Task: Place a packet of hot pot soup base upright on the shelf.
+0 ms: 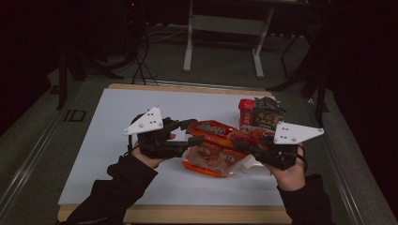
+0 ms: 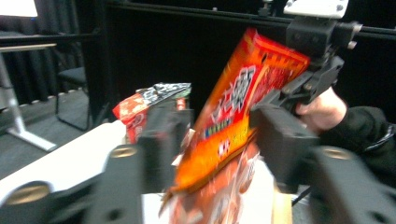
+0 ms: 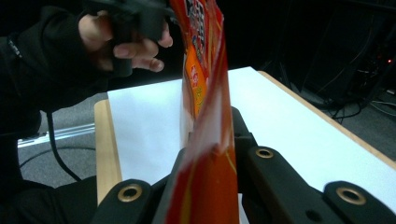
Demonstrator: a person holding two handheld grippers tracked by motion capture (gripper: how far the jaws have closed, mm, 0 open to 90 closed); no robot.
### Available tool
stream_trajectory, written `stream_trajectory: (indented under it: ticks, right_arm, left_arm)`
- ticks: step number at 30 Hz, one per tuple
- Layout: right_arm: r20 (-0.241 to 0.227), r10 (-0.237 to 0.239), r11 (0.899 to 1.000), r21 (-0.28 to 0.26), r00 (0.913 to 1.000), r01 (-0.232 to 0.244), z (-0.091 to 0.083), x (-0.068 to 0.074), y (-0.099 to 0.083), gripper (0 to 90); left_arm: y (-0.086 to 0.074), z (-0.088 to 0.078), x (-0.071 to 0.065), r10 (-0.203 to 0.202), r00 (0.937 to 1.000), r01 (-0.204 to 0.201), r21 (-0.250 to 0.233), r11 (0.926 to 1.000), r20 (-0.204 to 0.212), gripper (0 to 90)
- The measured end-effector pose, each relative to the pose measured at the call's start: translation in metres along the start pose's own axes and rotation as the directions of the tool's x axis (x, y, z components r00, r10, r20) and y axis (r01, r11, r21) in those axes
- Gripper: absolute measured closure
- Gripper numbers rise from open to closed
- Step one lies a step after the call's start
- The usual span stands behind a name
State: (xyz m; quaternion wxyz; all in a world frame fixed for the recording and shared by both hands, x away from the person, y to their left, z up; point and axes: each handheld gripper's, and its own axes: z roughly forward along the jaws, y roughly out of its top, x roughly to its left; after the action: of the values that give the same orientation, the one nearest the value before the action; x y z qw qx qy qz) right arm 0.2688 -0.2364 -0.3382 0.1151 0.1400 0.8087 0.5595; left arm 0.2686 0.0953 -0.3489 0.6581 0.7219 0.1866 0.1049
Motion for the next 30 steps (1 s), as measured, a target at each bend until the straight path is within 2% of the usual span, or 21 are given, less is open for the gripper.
stream_trajectory:
  ticks: [2,4,6,10,11,13,15,16,19,22,25,28,30]
  right_arm:
    - [0.007,-0.004,1.000,-0.004,1.0000,0.004,-0.003,-0.004,0.005,90.0]
    - [0.020,-0.013,1.000,-0.010,0.9997,0.013,-0.008,-0.007,0.011,90.0]
    - [0.040,-0.030,0.999,-0.015,0.9987,0.030,-0.014,-0.009,0.018,90.0]
    - [0.077,-0.040,0.999,-0.023,0.9962,0.042,-0.027,-0.015,0.029,90.0]
    - [0.084,-0.035,0.999,-0.028,0.9959,0.038,-0.031,-0.017,0.032,90.0]
    - [0.104,-0.034,0.999,-0.036,0.9940,0.038,-0.039,-0.021,0.036,90.0]
    - [0.121,-0.031,0.998,-0.047,0.9922,0.037,-0.047,-0.024,0.039,90.0]
    - [0.133,-0.031,0.998,-0.050,0.9907,0.038,-0.051,-0.026,0.041,90.0]
    - [0.166,-0.027,0.998,-0.053,0.9857,0.036,-0.063,-0.031,0.044,90.0]
    - [0.198,-0.027,0.998,-0.042,0.9798,0.036,-0.073,-0.036,0.045,90.0]
    - [0.220,-0.021,0.999,-0.029,0.9753,0.028,-0.082,-0.042,0.044,90.0]
    - [0.260,-0.013,1.000,-0.016,0.9655,0.018,-0.090,-0.048,0.041,90.0]
    - [0.273,-0.006,1.000,-0.012,0.9619,0.009,-0.094,-0.052,0.037,90.0]
  left_arm:
    - [-0.002,0.000,0.001,-0.019,0.9998,0.020,0.005,0.9998,-0.008,28.4]
    - [-0.007,-0.001,0.001,-0.017,0.9998,0.018,0.027,0.9995,-0.014,17.0]
    - [-0.012,-0.002,0.000,-0.015,0.9996,0.016,0.031,0.9994,-0.023,12.8]
    - [-0.025,-0.007,0.003,-0.064,0.9973,0.065,0.025,0.9976,-0.036,2.9]
    - [-0.025,-0.007,0.003,-0.064,0.9973,0.065,0.025,0.9976,-0.036,2.8]
    - [-0.037,-0.010,0.006,-0.075,0.9956,0.077,0.031,0.9966,-0.056,2.8]
    - [-0.046,-0.013,0.008,-0.070,0.9955,0.072,0.037,0.9967,-0.064,2.8]
    - [-0.049,-0.014,0.009,-0.063,0.9954,0.067,0.054,0.9963,-0.072,2.8]
    - [-0.061,-0.016,0.009,-0.033,0.9959,0.038,0.061,0.9974,-0.084,2.8]
    - [-0.070,-0.019,0.009,-0.022,0.9954,0.029,0.073,0.9969,-0.093,2.8]
    - [-0.077,-0.021,0.010,-0.037,0.9947,0.045,0.077,0.9960,-0.095,2.8]
    - [-0.084,-0.022,0.011,-0.056,0.9937,0.063,0.074,0.9953,-0.098,2.8]
    - [-0.088,-0.023,0.011,-0.064,0.9929,0.072,0.078,0.9943,-0.100,2.8]
